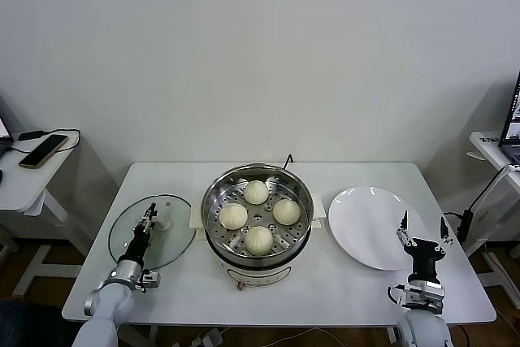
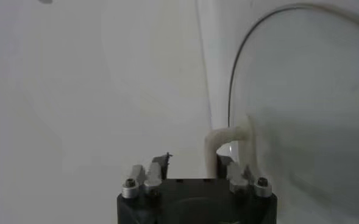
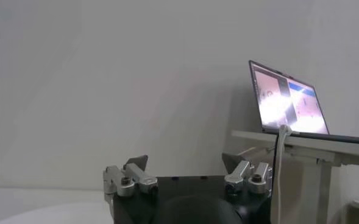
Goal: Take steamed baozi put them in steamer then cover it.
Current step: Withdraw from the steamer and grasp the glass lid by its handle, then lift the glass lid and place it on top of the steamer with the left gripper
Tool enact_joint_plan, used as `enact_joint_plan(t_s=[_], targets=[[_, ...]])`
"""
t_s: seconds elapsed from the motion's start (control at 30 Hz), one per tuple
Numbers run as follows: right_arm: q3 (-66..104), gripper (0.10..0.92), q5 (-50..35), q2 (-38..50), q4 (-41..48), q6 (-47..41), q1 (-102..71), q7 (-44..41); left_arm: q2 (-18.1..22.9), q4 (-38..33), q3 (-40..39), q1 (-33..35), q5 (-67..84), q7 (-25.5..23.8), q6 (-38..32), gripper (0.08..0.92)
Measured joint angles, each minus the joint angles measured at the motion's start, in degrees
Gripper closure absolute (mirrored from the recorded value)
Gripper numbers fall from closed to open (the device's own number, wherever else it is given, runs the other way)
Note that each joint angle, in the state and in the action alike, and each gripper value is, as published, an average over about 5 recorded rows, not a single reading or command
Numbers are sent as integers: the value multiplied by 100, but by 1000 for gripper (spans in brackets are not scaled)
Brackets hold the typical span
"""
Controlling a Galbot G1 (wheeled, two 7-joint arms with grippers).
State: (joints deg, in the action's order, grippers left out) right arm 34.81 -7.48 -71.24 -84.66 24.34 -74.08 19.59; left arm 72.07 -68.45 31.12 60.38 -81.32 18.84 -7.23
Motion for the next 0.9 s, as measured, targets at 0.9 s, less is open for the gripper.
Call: enact_joint_plan(t_s=[0.9], targets=[[-30,203,110,-89,54,60,3,-38,-95,-1105,263,398,583,-58,-64,804]])
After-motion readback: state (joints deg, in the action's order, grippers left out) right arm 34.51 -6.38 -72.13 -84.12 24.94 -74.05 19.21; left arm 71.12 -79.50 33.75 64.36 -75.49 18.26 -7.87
